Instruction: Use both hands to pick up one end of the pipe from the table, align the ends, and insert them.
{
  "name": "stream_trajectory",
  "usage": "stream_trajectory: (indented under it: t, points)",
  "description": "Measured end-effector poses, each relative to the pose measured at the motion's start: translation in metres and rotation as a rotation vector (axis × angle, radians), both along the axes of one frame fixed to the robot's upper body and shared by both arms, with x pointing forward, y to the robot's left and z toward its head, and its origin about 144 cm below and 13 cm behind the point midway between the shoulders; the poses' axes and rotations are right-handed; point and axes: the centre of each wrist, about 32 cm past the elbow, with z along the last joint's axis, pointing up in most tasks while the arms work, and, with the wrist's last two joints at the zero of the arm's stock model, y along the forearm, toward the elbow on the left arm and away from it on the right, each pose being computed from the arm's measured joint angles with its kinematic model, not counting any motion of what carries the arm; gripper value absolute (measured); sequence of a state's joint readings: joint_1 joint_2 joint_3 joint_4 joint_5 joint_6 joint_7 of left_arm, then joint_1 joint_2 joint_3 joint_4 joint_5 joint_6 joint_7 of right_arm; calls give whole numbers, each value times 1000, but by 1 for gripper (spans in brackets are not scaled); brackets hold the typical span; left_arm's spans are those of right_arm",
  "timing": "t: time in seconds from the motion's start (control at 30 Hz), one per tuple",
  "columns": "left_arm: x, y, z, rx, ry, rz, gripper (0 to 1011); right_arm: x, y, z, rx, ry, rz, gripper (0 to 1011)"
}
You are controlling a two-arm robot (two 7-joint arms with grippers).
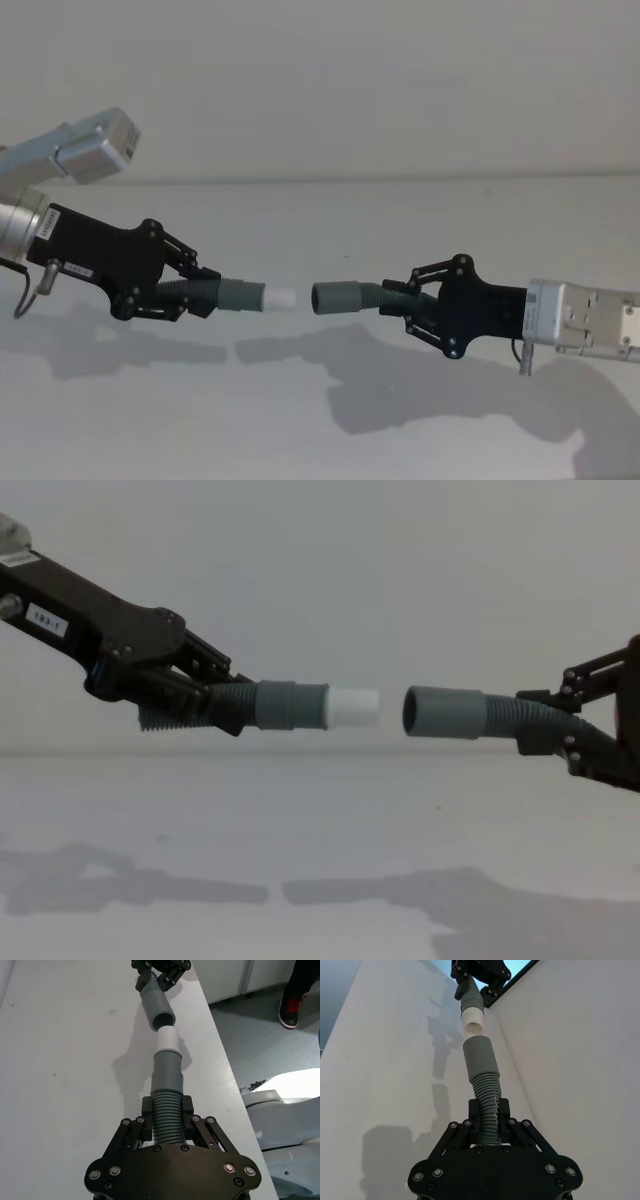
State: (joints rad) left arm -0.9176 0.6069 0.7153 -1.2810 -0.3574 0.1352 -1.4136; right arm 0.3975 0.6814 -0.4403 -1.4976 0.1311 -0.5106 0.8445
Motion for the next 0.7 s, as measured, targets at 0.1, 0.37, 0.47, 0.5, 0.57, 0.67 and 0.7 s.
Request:
stream_trajectory:
  t: [0.1, 0.37, 0.47, 0.5, 0.57, 0.67, 0.7]
  points:
    - [0, 0, 0, 0, 0, 0, 300, 0, 1, 0, 0, 2, 1, 192]
    - [0, 0, 0, 0, 0, 0, 300, 0, 5, -1, -2, 14, 8, 192]
    - [0, 0, 0, 0, 0, 0, 300, 1, 5, -1, -4, 16, 11, 192]
    - [0, 0, 0, 0, 0, 0, 300, 1, 6, -1, -5, 18, 15, 192]
    - [0, 0, 0, 0, 0, 0, 300, 1, 6, 0, -7, 18, 17, 192]
    - [0, 0, 0, 0, 0, 0, 300, 2, 6, 0, -10, 20, 20, 192]
    - [0, 0, 0, 0, 0, 0, 300, 3, 6, 0, -11, 20, 22, 192]
